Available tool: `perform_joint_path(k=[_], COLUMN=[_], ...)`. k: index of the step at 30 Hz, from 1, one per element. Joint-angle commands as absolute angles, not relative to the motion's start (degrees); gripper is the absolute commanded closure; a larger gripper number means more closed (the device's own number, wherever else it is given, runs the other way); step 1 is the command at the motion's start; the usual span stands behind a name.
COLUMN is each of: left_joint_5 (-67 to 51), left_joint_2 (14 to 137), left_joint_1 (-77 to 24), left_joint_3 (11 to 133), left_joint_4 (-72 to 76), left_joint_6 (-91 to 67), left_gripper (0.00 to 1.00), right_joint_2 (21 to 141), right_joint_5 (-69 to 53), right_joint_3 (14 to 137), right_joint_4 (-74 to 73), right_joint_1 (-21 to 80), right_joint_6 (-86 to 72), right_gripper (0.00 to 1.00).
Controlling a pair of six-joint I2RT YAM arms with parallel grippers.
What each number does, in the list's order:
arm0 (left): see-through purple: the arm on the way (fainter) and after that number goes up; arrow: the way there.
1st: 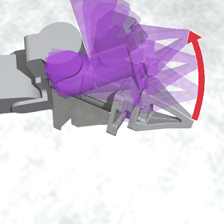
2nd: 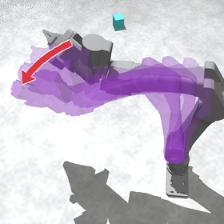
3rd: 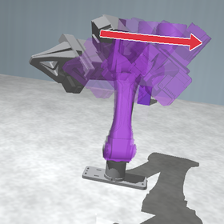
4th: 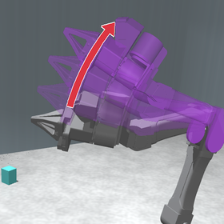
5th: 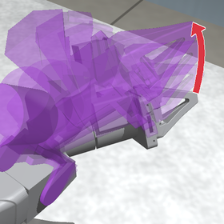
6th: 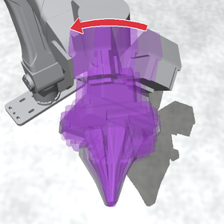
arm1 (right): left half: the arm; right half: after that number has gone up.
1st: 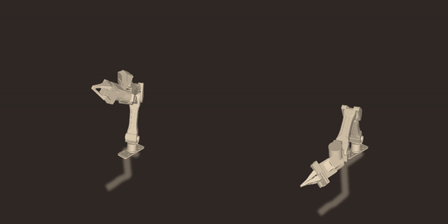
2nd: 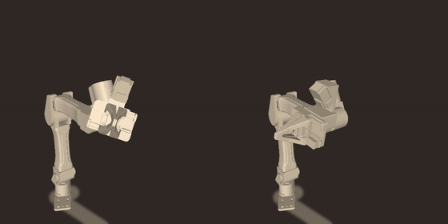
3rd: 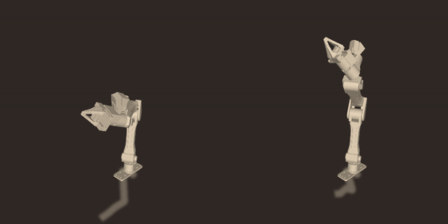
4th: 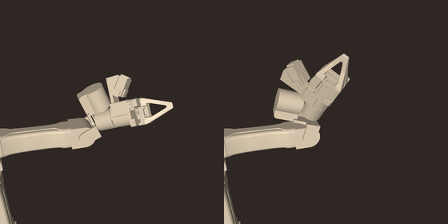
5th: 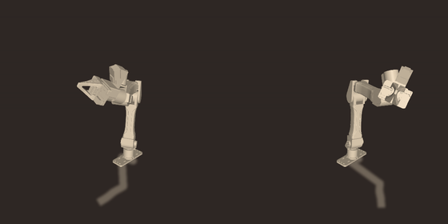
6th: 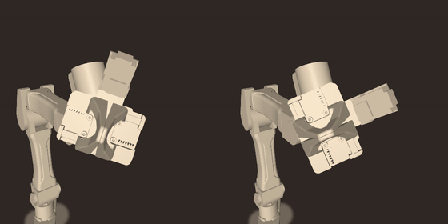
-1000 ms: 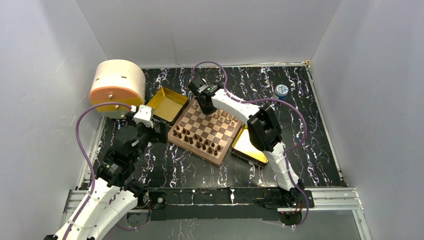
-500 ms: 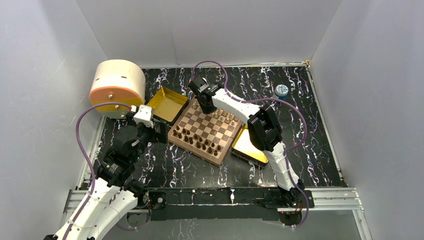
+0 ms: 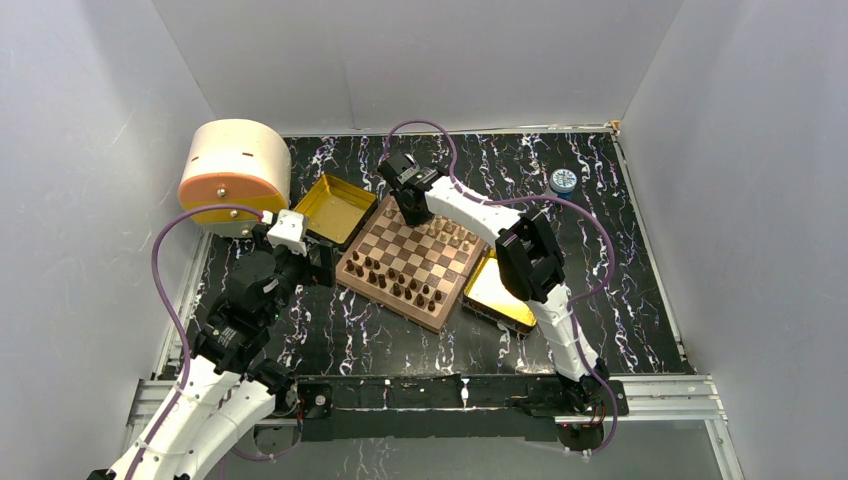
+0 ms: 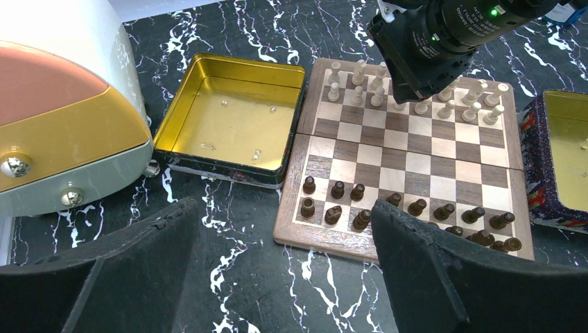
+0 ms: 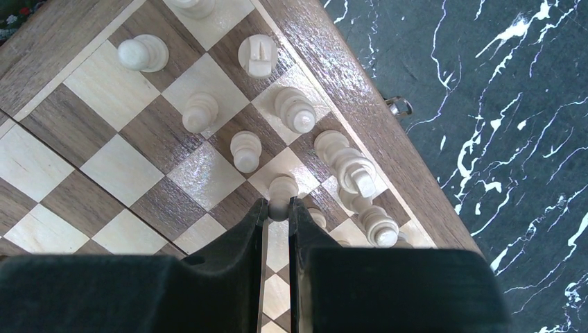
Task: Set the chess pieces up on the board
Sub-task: Place the chess piece on the chessboard.
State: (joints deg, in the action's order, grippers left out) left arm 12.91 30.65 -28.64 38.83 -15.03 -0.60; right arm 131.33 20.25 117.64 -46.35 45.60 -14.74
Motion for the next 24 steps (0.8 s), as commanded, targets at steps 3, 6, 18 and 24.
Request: perform_joint_path(k=[3, 6, 18, 24], left_joint_5=[13.6, 13.6, 13.7, 13.6], left_joint_2=[30.7, 30.5, 30.6, 30.7], left_joint_1=[-28.7, -28.7, -28.7, -28.7], left_joint_3=[38.7, 38.7, 38.6, 38.7], left_joint_4=[-14.7, -14.7, -14.6, -14.7], left_joint_6=[-0.2, -0.3, -0.3, -0.3], left_gripper=[0.09, 0.09, 0.09, 0.08], right_joint_2=[131.4, 131.6, 131.9, 131.8], right_joint_5=[19.8, 19.9, 21.0, 20.8], right_joint_3=[118.4, 118.4, 118.6, 118.6], right_joint_4=[-45.1, -45.3, -45.5, -45.4], right_joint_1=[45.4, 45.4, 45.1, 45.1], right_joint_6=[-15.2, -15.3, -15.3, -15.5], right_gripper=[0.80, 0.78, 0.70, 0.69])
